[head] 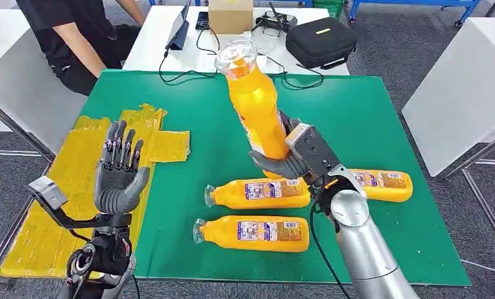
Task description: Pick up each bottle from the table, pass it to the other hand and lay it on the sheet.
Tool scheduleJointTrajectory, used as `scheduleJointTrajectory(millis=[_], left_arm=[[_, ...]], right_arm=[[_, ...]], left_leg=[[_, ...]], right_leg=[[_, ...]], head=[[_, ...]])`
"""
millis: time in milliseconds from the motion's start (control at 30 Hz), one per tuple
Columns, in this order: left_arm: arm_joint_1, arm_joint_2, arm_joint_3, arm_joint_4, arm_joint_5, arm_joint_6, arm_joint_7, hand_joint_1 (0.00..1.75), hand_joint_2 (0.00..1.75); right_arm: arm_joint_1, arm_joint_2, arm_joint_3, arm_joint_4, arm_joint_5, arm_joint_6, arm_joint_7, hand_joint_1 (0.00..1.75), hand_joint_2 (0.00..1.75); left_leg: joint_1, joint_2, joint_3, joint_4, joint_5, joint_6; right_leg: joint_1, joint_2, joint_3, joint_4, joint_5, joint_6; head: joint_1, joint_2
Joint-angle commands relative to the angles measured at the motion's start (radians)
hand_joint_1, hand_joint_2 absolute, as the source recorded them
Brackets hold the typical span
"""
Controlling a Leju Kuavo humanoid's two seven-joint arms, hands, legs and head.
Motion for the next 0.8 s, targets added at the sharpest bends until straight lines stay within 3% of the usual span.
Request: scheduleJointTrajectory(millis=[33, 267, 400, 800], left_arm=[[-0.082, -0.020, -0.032, 0.084, -0.004, -0.008, 0.026, 0.00, 1.75], [-0.119, -0.023, -0.056, 0.102, 0.046, -0.026, 0.053, 0.00, 1.75], [-0.170, -0.013, -0.107, 0.130, 0.128, -0.055, 0.071, 0.00, 1.75], [-0.241, -0.025, -0.179, 0.159, 0.251, -0.083, 0.099, 0.00, 1.75]], right_arm=[[-0.087, 0.025, 0.059, 0.093, 0.020, -0.027, 0.023, 1.75, 1.75], [-0.173, 0.055, 0.146, 0.164, 0.171, -0.077, 0.089, 1.75, 1.75], [-0.227, 0.072, 0.188, 0.275, 0.174, -0.071, 0.099, 1.75, 1.75], [-0.261, 0.106, 0.258, 0.358, 0.177, -0.071, 0.105, 1.75, 1.75]], left_leg=[[0.000, 0.001, 0.002, 0.000, 0.000, 0.001], [0.000, 0.002, 0.001, 0.000, 0.000, 0.000], [0.000, 0.002, 0.003, 0.000, 0.000, 0.000], [0.000, 0.002, 0.003, 0.000, 0.000, 0.000]], right_leg=[[0.001, -0.001, 0.001, 0.001, -0.001, -0.003], [0.000, 0.001, 0.000, 0.001, 0.000, -0.002], [0.001, 0.000, 0.001, 0.000, 0.000, -0.003], [0.001, -0.001, 0.002, 0.001, -0.001, -0.003]], head=[[0.000, 0.000], [0.000, 0.000], [0.000, 0.000], [0.000, 0.000]])
